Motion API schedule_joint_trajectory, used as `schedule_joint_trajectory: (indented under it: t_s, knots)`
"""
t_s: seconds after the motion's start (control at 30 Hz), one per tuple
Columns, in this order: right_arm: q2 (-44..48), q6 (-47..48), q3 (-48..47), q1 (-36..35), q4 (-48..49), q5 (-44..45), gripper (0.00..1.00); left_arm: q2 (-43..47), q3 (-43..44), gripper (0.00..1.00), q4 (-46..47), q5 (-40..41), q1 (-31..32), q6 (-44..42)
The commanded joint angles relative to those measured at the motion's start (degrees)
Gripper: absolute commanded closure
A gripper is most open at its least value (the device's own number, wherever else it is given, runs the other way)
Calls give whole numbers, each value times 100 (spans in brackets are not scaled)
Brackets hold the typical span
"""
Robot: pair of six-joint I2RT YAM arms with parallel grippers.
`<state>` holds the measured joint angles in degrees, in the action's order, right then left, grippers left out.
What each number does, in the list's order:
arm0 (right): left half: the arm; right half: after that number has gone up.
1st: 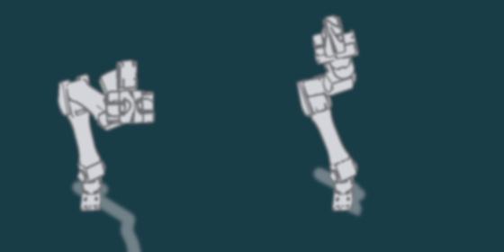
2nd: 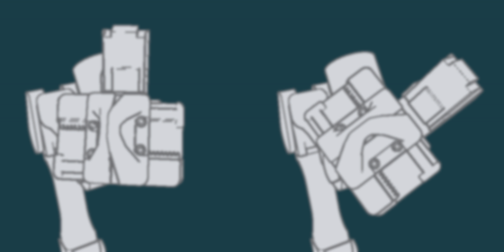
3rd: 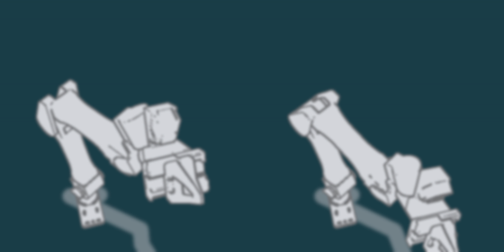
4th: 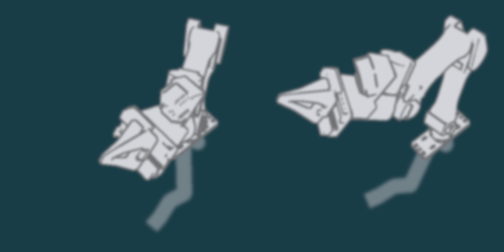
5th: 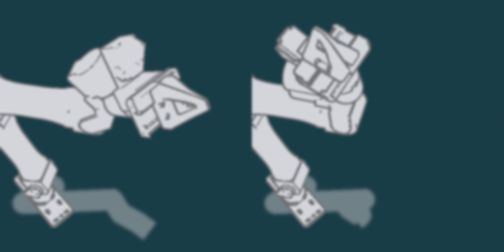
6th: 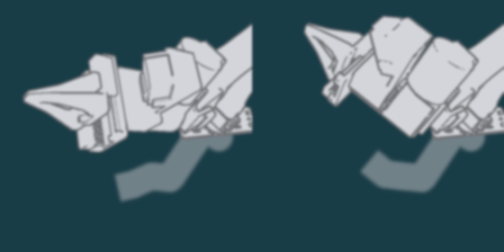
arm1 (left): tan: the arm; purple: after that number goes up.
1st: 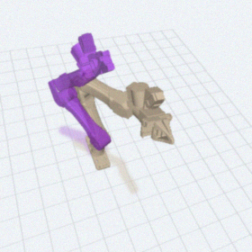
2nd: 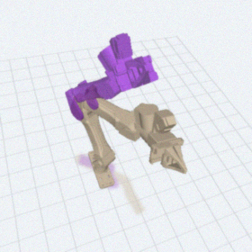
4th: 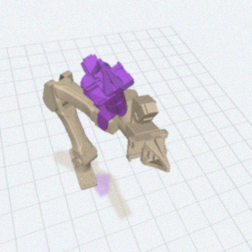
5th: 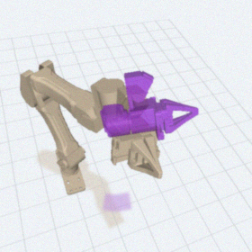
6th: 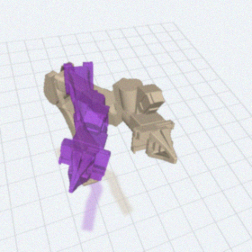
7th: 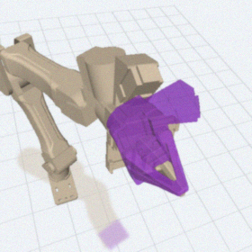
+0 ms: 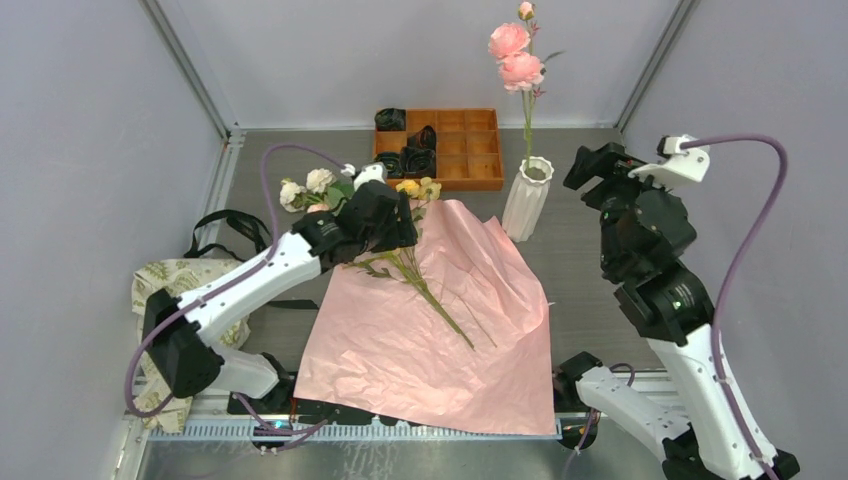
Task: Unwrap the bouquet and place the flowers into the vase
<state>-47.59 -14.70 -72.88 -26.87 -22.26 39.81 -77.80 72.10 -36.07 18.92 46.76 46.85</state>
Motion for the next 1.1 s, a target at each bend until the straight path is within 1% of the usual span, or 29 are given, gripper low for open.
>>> schedule_joint_trajectory:
  t_s: [0.0,0.17,0.33,0.47,0.53,0.63,0.73,0.8,0.9,0.97,1.07]
  knots:
    - [204,-452,-271,16,-563,-606,23,-447,-4,30,314,-481,-20,592]
    - [392,-577,-56,18,-829,-1104,23,-987,-47,40,198,-781,-16,1073]
    - [528,-711,294,16,-883,-1515,23,-1270,-231,42,205,-755,-18,1396]
    - [399,-868,479,17,-970,-2271,27,-1586,-65,45,105,-734,-18,1406]
    - [226,-1004,541,19,-1035,-2658,29,-1605,-23,48,-14,-642,-18,1436]
    - [-37,-1243,705,7,-968,-3234,31,-1174,-269,49,-21,-208,-18,1497]
    - [-351,-1359,796,-29,-916,-3729,36,-342,-530,48,-253,601,-15,1491]
    - [-561,-1314,756,-181,-972,-3803,38,218,-654,47,-429,1124,-18,1431]
    - [-930,-1061,616,-662,-1199,-3570,40,905,-724,45,-771,1696,-22,1372]
    - [-1234,-869,512,-1115,-1359,-3403,41,1235,-694,45,-1129,2083,-26,1360]
    - [-1808,-648,422,-1888,-1476,-3295,45,1669,-581,45,-1462,2457,-22,1252]
